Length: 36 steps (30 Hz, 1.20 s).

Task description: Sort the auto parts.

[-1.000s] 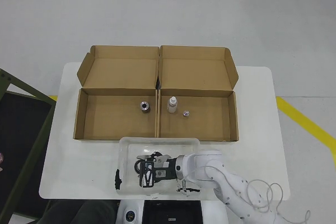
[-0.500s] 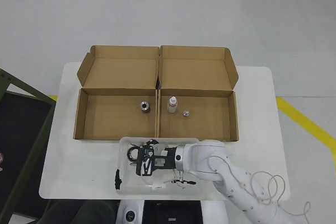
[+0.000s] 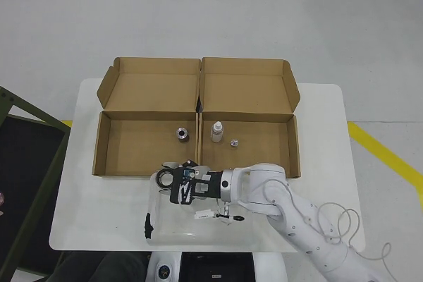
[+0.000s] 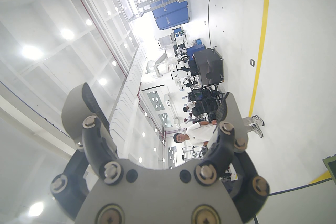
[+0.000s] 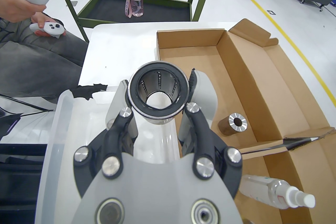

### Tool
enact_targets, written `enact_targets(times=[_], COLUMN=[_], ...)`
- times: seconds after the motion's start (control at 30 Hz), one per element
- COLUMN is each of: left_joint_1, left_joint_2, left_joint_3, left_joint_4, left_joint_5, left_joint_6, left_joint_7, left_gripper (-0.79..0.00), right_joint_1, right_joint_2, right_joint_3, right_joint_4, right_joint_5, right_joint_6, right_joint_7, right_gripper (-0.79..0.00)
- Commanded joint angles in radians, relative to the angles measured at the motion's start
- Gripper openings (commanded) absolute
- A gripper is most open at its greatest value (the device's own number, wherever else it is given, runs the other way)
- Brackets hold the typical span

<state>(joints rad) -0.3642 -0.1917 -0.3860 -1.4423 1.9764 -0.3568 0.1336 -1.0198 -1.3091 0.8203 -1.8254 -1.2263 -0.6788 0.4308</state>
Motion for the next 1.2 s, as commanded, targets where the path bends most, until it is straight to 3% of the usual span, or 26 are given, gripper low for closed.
enact_targets(times=[0.0, 0.53, 1.17], left_joint_1=[0.000, 0.000, 0.000], left_joint_2=[0.000, 0.000, 0.000], left_joint_3=[0.000, 0.000, 0.000], left_joint_4=[0.000, 0.000, 0.000], left_joint_5=[0.000, 0.000, 0.000], left_joint_6=[0.000, 0.000, 0.000], left_joint_7=[0.000, 0.000, 0.000], left_gripper=[0.000, 0.000, 0.000], right_joint_1=[0.008, 0.102, 0.237], right_joint_2=[-0.001, -0.019, -0.066], right_joint_3=[0.000, -0.009, -0.081], right_joint_4=[0.006, 0.119, 0.365], right_joint_5=[0.004, 0.009, 0.000], right_joint_6=[0.003, 0.040, 0.096], right_joint_7=[-0.003, -0.018, -0.016], right_gripper=[-0.785, -0.785, -0.785])
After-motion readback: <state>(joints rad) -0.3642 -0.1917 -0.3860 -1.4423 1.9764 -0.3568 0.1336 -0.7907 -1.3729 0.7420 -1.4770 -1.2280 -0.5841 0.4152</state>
